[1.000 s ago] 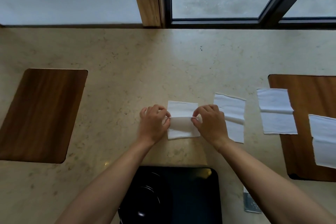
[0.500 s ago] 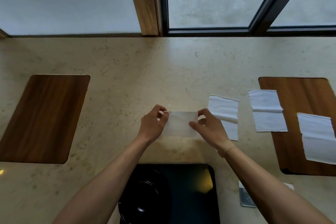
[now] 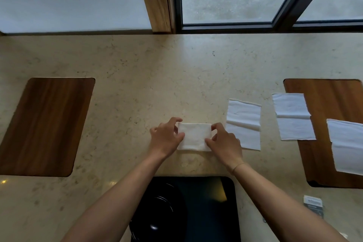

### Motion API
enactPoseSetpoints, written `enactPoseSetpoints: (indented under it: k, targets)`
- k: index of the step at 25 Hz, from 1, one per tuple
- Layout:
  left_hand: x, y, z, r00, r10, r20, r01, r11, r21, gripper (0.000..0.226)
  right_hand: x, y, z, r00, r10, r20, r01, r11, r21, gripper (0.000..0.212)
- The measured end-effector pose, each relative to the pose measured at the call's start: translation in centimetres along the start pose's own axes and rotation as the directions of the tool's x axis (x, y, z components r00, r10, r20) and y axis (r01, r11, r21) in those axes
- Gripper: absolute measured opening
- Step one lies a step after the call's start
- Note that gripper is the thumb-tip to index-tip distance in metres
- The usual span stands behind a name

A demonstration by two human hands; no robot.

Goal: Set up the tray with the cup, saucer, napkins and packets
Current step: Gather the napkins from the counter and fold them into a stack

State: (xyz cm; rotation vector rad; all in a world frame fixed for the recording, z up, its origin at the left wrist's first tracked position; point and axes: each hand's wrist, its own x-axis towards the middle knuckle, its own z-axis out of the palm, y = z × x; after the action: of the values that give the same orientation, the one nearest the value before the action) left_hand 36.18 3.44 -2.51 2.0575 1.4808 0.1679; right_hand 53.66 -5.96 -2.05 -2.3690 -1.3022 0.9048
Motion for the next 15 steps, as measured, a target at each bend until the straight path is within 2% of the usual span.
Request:
enactPoseSetpoints:
  k: [5,10,15]
  targets:
    - [0.14,-0.01,0.72,0.997,0.026,-0.072,-0.019,0.996,0.088,0.044,0.29,0.24,0.9,0.995,-0.091,-0.031,0.084,0.981,-0.177,0.045]
    - [0.31,-0.13,0.77,0.997,0.013,-0.072,-0.001,0.988,0.154,0.043,0.08,0.0,1.23,0.987,-0.145,-0.063,0.125,0.96,-0.249,0.058]
    - [0.26,-0.15,0.96,0.996,0.036,-0.081,-0.02,0.982,0.189,0.04,0.15,-0.12,0.93,0.989,-0.13,-0.07,0.107,0.956,-0.273,0.066]
